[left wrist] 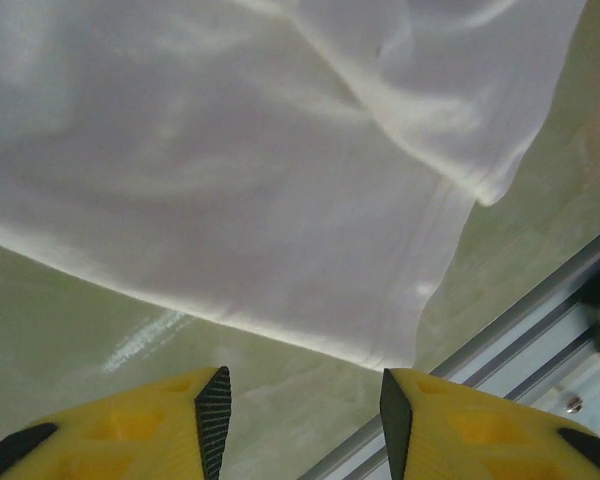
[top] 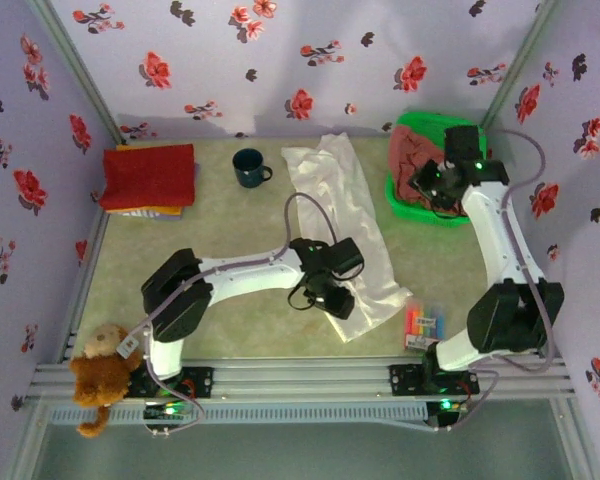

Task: Fold and stack the t-shirts

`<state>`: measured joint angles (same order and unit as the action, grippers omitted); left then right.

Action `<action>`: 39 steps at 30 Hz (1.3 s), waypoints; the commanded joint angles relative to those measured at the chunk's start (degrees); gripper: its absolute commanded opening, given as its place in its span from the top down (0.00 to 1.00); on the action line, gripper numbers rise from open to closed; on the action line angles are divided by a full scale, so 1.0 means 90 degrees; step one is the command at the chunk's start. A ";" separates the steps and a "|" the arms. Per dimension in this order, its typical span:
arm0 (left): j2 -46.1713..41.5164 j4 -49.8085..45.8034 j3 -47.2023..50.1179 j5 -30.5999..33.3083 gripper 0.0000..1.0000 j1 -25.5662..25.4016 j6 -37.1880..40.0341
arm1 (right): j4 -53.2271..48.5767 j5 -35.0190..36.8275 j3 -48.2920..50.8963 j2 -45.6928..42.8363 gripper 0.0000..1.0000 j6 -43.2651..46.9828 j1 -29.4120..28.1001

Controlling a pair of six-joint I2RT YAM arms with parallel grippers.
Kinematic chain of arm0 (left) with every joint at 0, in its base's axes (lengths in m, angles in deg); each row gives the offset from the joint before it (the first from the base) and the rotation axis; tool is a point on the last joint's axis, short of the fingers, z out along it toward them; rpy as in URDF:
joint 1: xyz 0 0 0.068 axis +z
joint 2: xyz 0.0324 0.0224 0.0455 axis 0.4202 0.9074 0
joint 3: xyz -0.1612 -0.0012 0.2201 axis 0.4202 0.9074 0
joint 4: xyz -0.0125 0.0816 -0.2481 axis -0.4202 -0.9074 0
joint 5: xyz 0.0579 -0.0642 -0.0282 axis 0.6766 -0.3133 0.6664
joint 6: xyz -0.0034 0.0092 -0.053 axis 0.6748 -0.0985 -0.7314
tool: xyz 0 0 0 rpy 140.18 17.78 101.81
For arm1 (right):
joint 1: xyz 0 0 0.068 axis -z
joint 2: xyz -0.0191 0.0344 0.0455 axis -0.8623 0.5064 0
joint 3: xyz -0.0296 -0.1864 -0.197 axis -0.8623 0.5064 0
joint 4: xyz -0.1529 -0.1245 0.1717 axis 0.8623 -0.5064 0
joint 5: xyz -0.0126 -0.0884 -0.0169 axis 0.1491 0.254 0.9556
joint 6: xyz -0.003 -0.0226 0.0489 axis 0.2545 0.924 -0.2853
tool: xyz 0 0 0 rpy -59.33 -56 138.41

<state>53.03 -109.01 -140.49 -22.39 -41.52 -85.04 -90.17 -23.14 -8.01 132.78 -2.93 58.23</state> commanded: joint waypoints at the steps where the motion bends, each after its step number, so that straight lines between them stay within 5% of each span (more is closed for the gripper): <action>1: 0.0297 -0.0429 -0.0109 -0.0235 0.51 -0.0040 0.0133 | -0.0324 0.0012 0.0376 -0.0690 0.59 0.0243 0.0259; 16: 0.1142 -0.0184 0.0045 -0.0460 0.48 -0.0068 0.0370 | -0.0746 -0.0160 0.1832 -0.2261 0.57 0.0307 0.0765; 27: 0.0909 -0.0533 0.0390 0.0188 0.74 0.0108 -0.0123 | -0.0733 -0.0436 0.3210 -0.3366 0.57 0.0070 0.0765; 31: 0.0488 -0.0007 0.0418 -0.0352 0.61 0.0025 -0.0020 | -0.0771 -0.0486 0.3589 -0.3604 0.57 0.0172 0.0765; 39: 0.1018 -0.0891 -0.0642 0.0027 0.44 -0.0253 0.0084 | -0.0652 -0.0619 0.3766 -0.3612 0.56 0.0230 0.0774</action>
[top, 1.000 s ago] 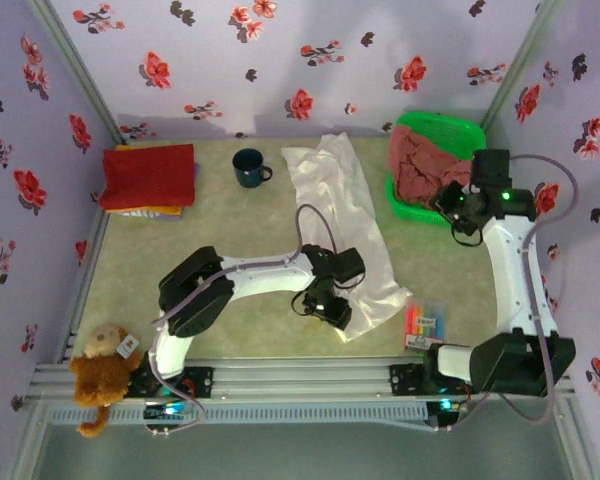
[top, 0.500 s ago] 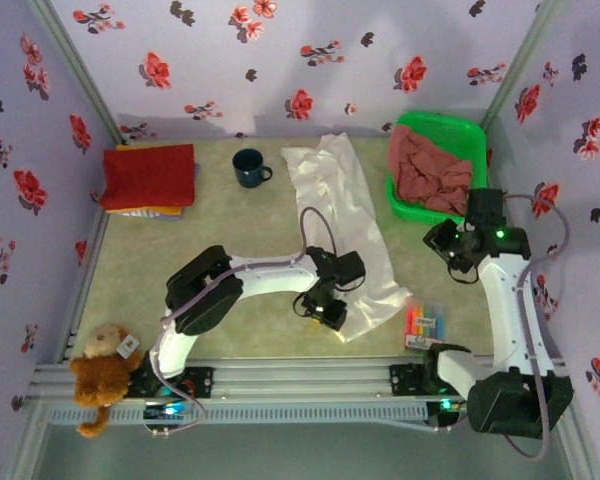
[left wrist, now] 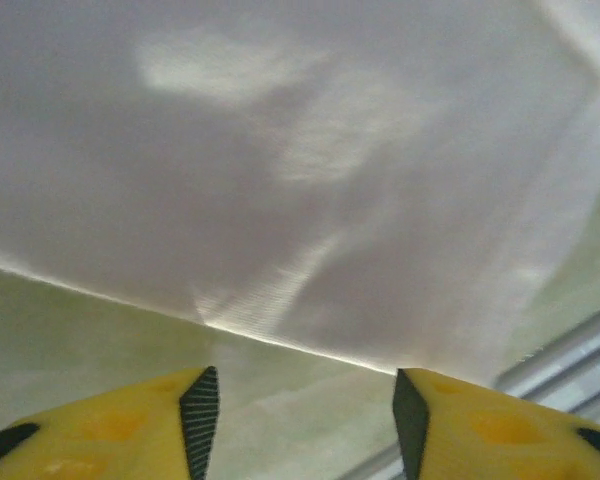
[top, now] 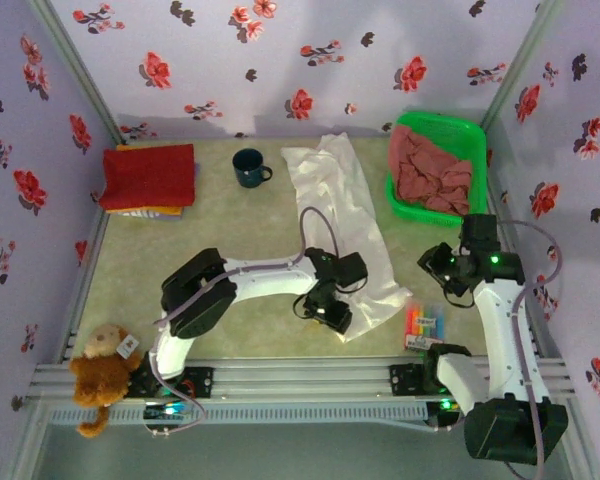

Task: Fold and stack the t-shirts

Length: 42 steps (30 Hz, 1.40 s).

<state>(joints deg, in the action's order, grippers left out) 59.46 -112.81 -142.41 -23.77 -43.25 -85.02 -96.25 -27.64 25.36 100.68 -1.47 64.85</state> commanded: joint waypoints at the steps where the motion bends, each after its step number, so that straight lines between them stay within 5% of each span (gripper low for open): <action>1: 0.0474 -0.0579 -0.0637 0.0179 0.43 -0.0061 0.0112 | 0.0019 -0.0147 0.0021 -0.0001 0.56 0.0097 0.0039; 12: 0.1622 -0.1906 -0.1703 0.0545 0.45 -0.0119 0.0247 | -0.0160 -0.0252 -0.0355 0.0316 0.55 0.0606 0.0320; 17: 0.1635 -0.1802 -0.1556 0.0560 0.72 -0.0129 0.0330 | -0.0132 -0.0394 -0.0413 0.0364 0.55 0.0686 0.0456; 24: 0.0994 -0.1486 -0.0617 0.0714 0.97 -0.0083 0.0422 | -0.0167 -0.0618 -0.0265 0.0262 0.55 0.0631 0.0458; 33: 0.0310 -0.0927 0.0800 0.0743 0.91 0.0132 0.0617 | 0.0015 -0.1164 0.0918 -0.0237 0.55 0.0255 0.0305; 42: -0.0085 -0.0906 0.1009 0.0757 0.84 0.0384 0.1119 | 0.0110 -0.0809 0.1608 -0.0415 0.55 -0.0573 -0.0944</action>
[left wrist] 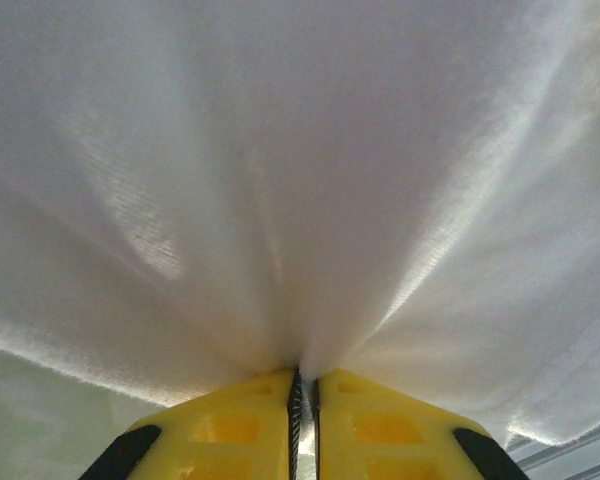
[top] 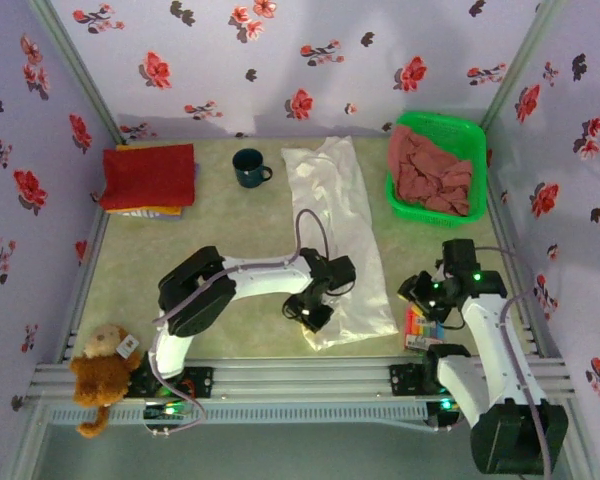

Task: Fold and stack the t-shirts

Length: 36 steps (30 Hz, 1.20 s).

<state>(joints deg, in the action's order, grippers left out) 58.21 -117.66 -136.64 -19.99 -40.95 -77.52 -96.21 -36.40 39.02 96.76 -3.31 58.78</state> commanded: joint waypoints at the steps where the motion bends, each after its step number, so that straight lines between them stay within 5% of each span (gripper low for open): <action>1: -0.0002 -0.0355 0.0431 0.0352 0.83 0.0159 0.0317 | 0.0088 0.0252 0.0096 0.0082 0.55 -0.0388 -0.0410; 12: -0.0521 -0.0161 0.0997 0.0401 0.79 0.0532 0.0653 | 0.0554 0.0650 0.0146 0.1038 0.55 -0.1033 -0.1923; 16: -0.1115 -0.0139 0.0935 0.0335 0.62 0.0525 0.0583 | 0.0360 0.0945 -0.0039 0.1359 0.55 -0.1063 -0.2398; 26: -0.2013 -0.0169 0.1272 0.0301 0.45 0.0002 0.0264 | 0.0323 0.0946 -0.0126 0.1744 0.52 -0.1302 -0.3383; 36: -0.1983 0.0687 0.1906 0.0518 0.43 -0.0377 0.0060 | 0.0848 0.0905 0.0092 0.2119 0.51 -0.1628 -0.3980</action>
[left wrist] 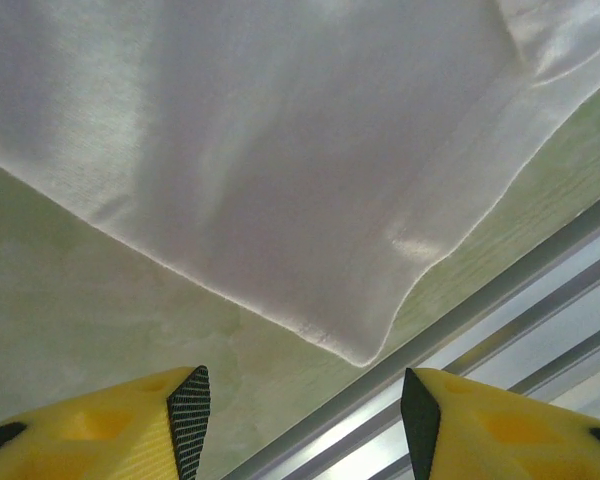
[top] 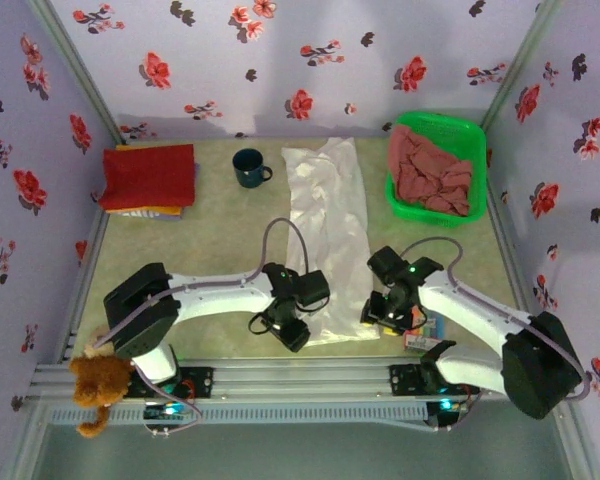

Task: Fold and stack the t-shirts

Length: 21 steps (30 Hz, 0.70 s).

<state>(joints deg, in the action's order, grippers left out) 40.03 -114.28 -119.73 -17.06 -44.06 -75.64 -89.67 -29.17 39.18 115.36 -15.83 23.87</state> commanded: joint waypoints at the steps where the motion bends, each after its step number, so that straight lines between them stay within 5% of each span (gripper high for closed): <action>1: 0.0088 0.0335 0.0008 0.0191 0.43 -0.0045 -0.0144 | 0.0162 0.0098 0.0115 0.0053 0.51 -0.0250 -0.0115; 15: 0.0630 0.0208 -0.0271 -0.0037 0.47 0.0003 0.0055 | 0.0725 0.0061 0.0528 0.0446 0.53 -0.0365 -0.0144; 21: 0.0920 0.0168 -0.0374 -0.0379 0.59 0.0195 0.0230 | 0.0848 0.0091 0.0495 0.0619 0.58 -0.0379 -0.0140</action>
<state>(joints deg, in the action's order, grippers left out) 46.80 -111.67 -121.85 -18.15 -42.94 -75.16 -83.49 -29.06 43.26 119.56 -18.15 23.13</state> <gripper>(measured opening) 0.433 0.427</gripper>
